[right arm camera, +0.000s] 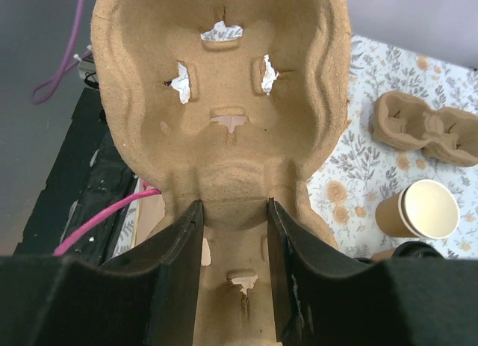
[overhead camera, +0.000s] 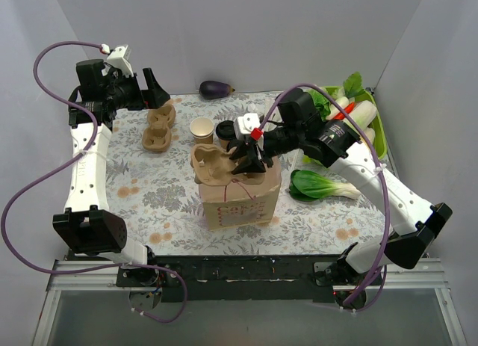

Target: Pack the takeout coffee

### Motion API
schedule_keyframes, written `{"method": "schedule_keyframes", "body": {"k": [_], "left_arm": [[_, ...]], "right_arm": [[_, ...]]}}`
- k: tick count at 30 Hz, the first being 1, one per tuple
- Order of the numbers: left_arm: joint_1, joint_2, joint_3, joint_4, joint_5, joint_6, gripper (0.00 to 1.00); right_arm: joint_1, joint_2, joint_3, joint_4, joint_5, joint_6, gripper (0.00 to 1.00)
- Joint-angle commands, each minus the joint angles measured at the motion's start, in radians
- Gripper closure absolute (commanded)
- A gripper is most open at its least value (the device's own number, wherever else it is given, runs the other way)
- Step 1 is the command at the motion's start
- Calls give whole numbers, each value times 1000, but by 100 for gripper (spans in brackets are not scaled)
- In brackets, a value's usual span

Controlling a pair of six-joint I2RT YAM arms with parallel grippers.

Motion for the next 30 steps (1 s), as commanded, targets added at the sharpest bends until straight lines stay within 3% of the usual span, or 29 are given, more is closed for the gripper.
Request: {"method": "schedule_keyframes", "body": {"k": [1, 8, 16, 27, 30], "left_arm": [[-2, -31, -16, 17, 22, 3, 2], [-2, -25, -25, 25, 39, -6, 2], [-2, -20, -30, 25, 46, 0, 2], [0, -6, -31, 25, 54, -1, 2], [0, -3, -36, 29, 60, -5, 2]], "right_arm": [[7, -2, 51, -93, 17, -26, 99], [5, 38, 72, -146, 103, 47, 99], [5, 10, 15, -8, 184, 268, 99], [5, -50, -58, 38, 287, 284, 99], [-4, -51, -64, 65, 283, 383, 99]]}}
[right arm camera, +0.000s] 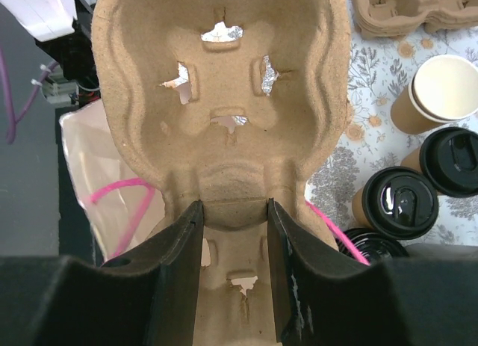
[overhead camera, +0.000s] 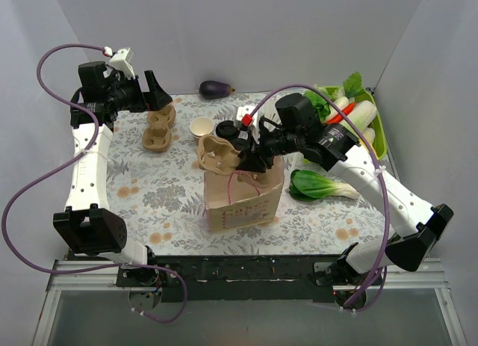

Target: Pack the takeout coffee

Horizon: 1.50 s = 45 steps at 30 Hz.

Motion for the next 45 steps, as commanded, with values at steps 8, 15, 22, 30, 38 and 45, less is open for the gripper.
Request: {"method": "schedule_keyframes", "body": {"k": [8, 15, 22, 30, 38, 45], "left_arm": [[0, 7, -6, 3, 38, 0, 2], [1, 1, -7, 0, 28, 9, 2], [1, 6, -13, 6, 31, 6, 2], [1, 6, -17, 4, 32, 11, 2], [1, 10, -24, 10, 37, 8, 2], [3, 12, -41, 13, 46, 17, 2]], "right_arm": [[-15, -4, 24, 84, 39, 187, 99], [-15, 16, 41, -51, -55, -52, 99], [-13, -49, -40, -91, -66, -297, 99], [-10, 9, 9, -269, -78, -515, 99], [4, 127, 112, -467, -23, -568, 99], [11, 116, 133, -577, 2, -640, 99]]}}
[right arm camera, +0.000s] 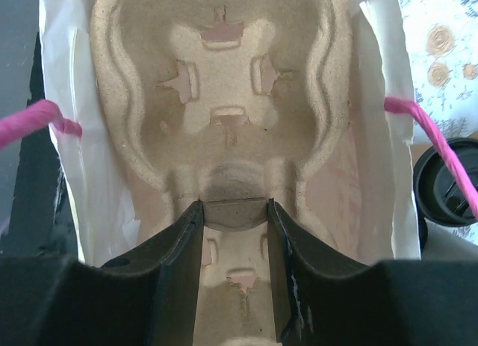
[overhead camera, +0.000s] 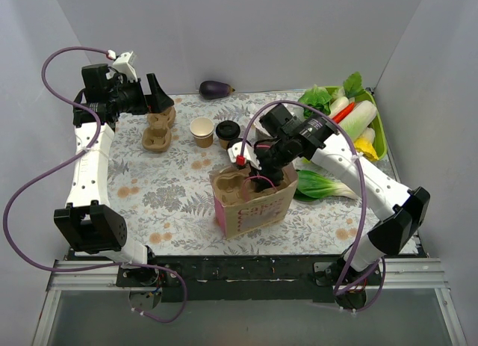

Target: Pack the takeout coffee

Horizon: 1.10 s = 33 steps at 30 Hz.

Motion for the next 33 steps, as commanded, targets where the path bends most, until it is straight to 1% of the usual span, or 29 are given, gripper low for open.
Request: {"method": "schedule_keyframes", "body": {"k": [1, 7, 11, 14, 16, 17, 18, 21, 29, 33], "left_arm": [[3, -3, -21, 16, 29, 15, 2], [7, 3, -32, 30, 52, 5, 2], [7, 8, -29, 27, 63, 3, 2], [9, 6, -26, 26, 63, 3, 2], [10, 6, -23, 24, 63, 5, 2], [9, 8, -21, 21, 63, 6, 2], [10, 8, -20, 18, 64, 6, 2], [9, 11, -15, 12, 64, 8, 2], [9, 14, -17, 0, 69, 11, 2], [9, 15, -17, -4, 69, 11, 2]], "right_arm": [[14, -36, 54, -135, 17, -69, 99], [50, -44, 5, -158, 71, -99, 99], [59, -1, -7, -158, 140, -43, 99], [57, 28, -13, -155, 143, -12, 99], [59, 19, -33, -111, 140, 0, 99], [59, 8, -71, -82, 141, 0, 99], [59, -18, -97, -13, 144, 0, 99], [59, -59, -188, 101, 140, -7, 99], [59, -56, -295, 215, 88, -35, 99], [59, -26, -297, 196, 94, -55, 99]]}}
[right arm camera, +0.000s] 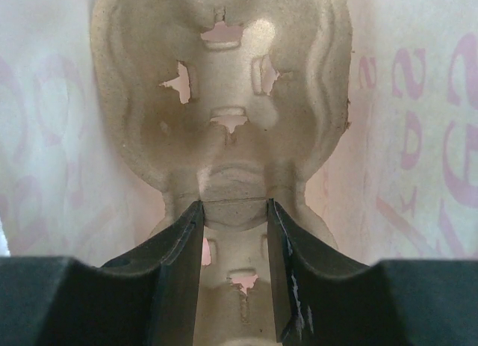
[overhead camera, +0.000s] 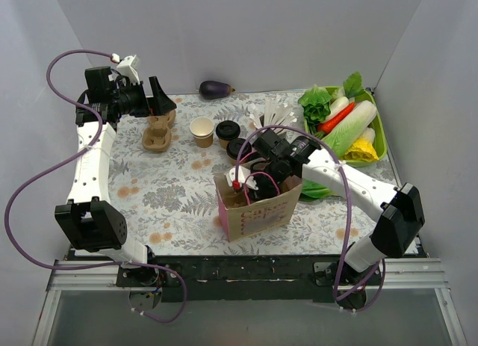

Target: Pack the takeout coffee

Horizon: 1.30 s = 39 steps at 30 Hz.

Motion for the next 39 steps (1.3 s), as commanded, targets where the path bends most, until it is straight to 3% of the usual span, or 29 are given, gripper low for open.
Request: {"method": "schedule_keyframes", "body": {"k": [1, 39], "left_arm": [[6, 1, 13, -7, 20, 8, 2], [5, 31, 73, -36, 46, 8, 2]], "right_arm": [[3, 3, -8, 38, -25, -29, 99], [14, 29, -338, 277, 47, -167, 97]]}}
